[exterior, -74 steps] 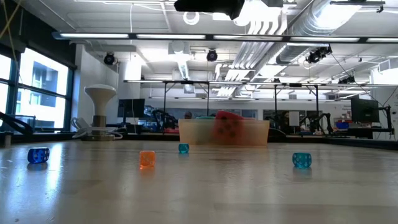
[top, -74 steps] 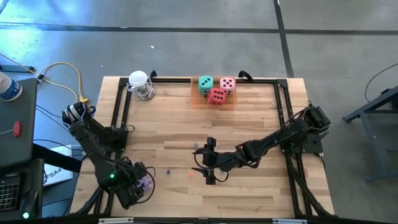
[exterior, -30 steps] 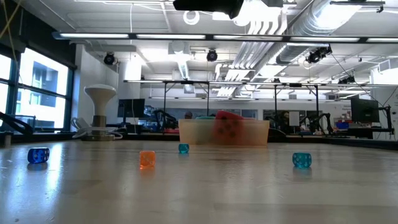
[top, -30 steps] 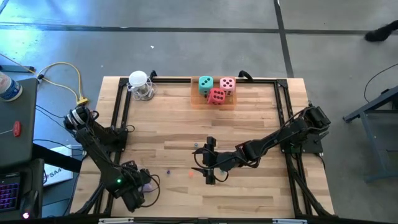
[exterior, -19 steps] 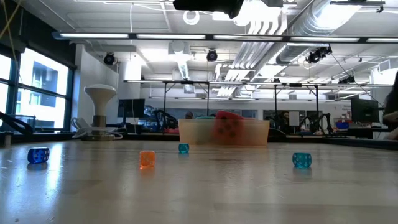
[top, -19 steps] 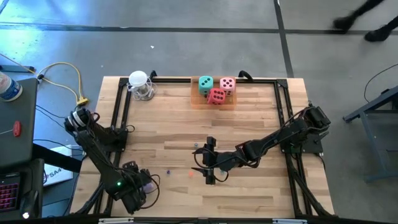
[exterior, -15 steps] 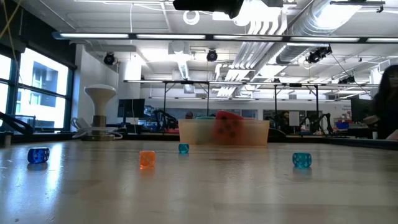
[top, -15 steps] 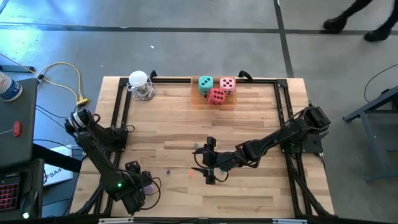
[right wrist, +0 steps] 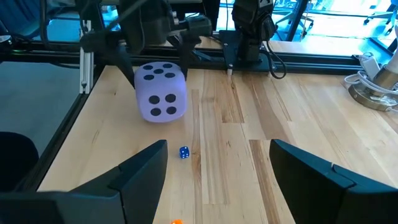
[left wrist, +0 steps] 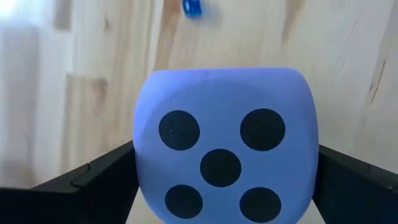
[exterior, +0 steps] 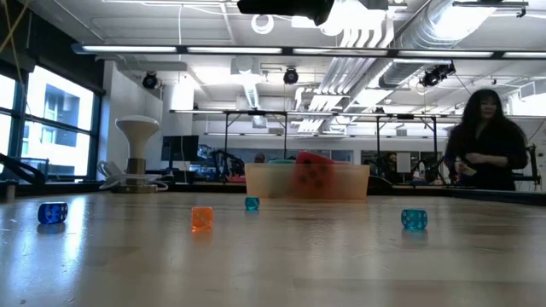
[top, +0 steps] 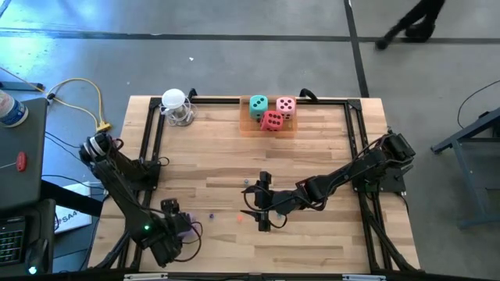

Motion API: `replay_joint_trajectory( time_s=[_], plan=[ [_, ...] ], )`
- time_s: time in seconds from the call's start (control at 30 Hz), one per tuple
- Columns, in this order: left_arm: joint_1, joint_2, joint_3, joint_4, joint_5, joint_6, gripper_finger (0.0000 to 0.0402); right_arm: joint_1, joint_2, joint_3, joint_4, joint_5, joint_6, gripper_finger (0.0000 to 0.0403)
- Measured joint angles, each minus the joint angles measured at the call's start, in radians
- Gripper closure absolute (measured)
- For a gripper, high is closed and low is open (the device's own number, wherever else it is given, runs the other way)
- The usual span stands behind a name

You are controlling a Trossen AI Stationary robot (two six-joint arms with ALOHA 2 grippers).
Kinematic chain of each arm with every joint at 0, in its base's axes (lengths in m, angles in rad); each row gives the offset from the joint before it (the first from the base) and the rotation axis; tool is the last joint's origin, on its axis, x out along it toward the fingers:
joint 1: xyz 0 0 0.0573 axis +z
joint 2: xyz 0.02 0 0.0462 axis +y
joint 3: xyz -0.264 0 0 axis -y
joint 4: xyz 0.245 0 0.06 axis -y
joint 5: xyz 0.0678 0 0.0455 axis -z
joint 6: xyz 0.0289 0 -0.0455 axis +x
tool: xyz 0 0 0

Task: Pick & Place Dice
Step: Put the large purple die into the orange bin

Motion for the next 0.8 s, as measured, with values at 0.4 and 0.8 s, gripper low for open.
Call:
replay_joint_trajectory(
  time_s=[0.4, 0.8],
  plan=[
    [0.308, -0.202, 0.002, -0.043, -0.321, 0.524, 0.0024, 0.058, -0.020, 0.000, -0.037, 0.181, -0.117, 0.0128],
    [1.001, -0.304, 0.003, 0.575, 0.116, 1.344, 0.0025, 0.133, -0.025, 0.000, -0.244, 0.564, -0.101, 0.0128]
  ],
)
